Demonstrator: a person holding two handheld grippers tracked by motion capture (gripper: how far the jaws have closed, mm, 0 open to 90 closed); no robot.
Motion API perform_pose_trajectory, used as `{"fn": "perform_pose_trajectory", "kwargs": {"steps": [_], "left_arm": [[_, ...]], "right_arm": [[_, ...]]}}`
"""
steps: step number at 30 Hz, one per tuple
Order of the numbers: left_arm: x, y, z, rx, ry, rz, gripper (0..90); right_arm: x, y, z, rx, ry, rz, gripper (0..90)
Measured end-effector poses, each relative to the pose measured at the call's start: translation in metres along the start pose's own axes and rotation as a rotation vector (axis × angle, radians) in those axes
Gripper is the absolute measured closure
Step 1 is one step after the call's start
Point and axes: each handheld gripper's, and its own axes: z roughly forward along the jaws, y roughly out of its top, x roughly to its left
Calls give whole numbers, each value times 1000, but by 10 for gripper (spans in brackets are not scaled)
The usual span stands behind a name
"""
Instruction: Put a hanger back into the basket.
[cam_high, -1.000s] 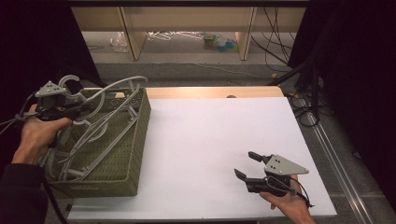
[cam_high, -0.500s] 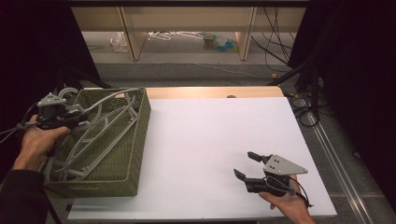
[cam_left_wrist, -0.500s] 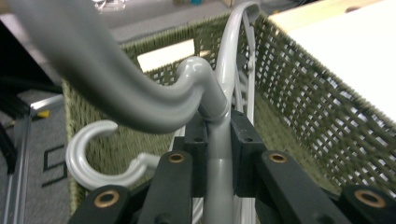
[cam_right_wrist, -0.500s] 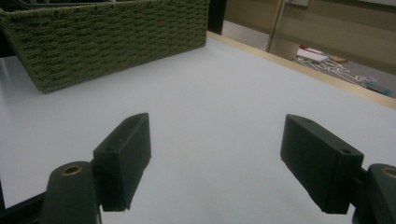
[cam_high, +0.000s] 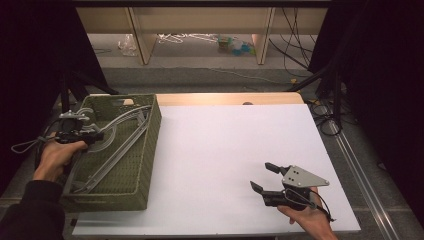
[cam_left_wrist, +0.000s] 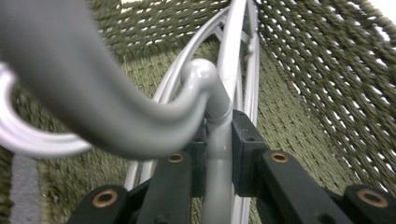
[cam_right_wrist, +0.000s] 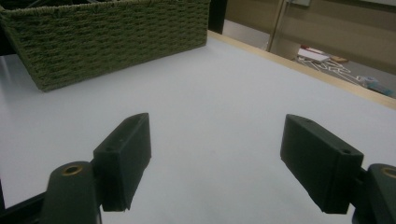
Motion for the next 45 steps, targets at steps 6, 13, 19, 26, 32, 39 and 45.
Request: {"fn": "perform_pose_trajectory", "kwargs": {"steps": [6,13,19,26,32,39,45], "left_arm": [[5,-10,6,43,68,-28,708],[8,-13,-13,-104,154,-143,490],[-19,-17,-31,-207,71,-140,395],[-62,-23,-51,-323,-32,-98,319],[-111,-32,-66,-377,-146,-19,261],[-154,-39,-63,-388,-211,44,220],[-182,-45,-57,-387,-254,98,218]], "right_arm": [[1,0,1,3,5,1,254],[0,-1,2,-3,5,4,254],[0,0,2,-2,4,1,254],[0,0,2,-1,9,25,251],[-3,-2,2,-13,0,38,235],[-2,-1,4,-11,20,68,217],[-3,-2,6,-20,24,77,213]]}}
